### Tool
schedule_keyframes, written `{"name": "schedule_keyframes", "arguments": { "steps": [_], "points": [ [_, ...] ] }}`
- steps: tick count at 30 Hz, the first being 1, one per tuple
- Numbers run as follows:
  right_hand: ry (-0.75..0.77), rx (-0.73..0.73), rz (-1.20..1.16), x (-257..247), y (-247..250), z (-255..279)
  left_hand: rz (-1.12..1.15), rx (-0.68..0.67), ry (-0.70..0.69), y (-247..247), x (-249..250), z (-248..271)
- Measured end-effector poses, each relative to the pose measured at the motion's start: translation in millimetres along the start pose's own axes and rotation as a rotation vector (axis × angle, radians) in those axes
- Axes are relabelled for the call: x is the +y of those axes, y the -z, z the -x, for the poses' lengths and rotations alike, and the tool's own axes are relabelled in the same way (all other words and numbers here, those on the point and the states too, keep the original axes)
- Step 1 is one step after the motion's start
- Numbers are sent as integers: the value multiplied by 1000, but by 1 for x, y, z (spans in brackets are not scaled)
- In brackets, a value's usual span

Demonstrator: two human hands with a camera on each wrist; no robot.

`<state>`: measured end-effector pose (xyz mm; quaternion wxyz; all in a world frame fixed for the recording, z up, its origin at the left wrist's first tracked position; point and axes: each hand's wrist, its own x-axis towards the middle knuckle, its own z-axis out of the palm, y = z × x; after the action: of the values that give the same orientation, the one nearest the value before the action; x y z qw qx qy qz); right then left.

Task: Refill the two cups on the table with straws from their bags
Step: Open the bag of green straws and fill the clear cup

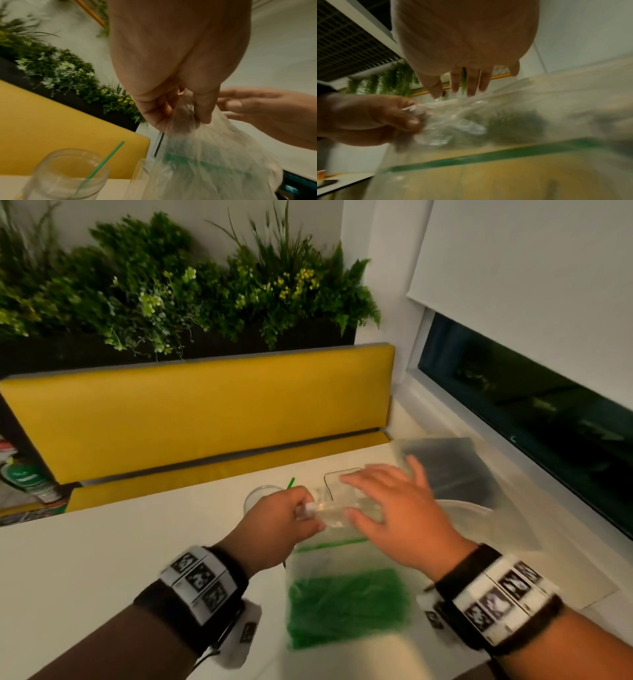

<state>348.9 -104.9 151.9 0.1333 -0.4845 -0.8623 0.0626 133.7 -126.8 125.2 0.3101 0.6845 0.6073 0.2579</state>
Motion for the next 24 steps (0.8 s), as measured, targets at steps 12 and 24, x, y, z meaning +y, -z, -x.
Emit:
{"name": "schedule_keyframes", "arguments": {
  "steps": [12, 24],
  "points": [
    [1, 14, -363, -19, -19, -31, 96, 133, -40, 18, -5, -6],
    [-118, -21, -84, 37, 20, -7, 220, 239, -23, 51, -29, 11]
  ]
}}
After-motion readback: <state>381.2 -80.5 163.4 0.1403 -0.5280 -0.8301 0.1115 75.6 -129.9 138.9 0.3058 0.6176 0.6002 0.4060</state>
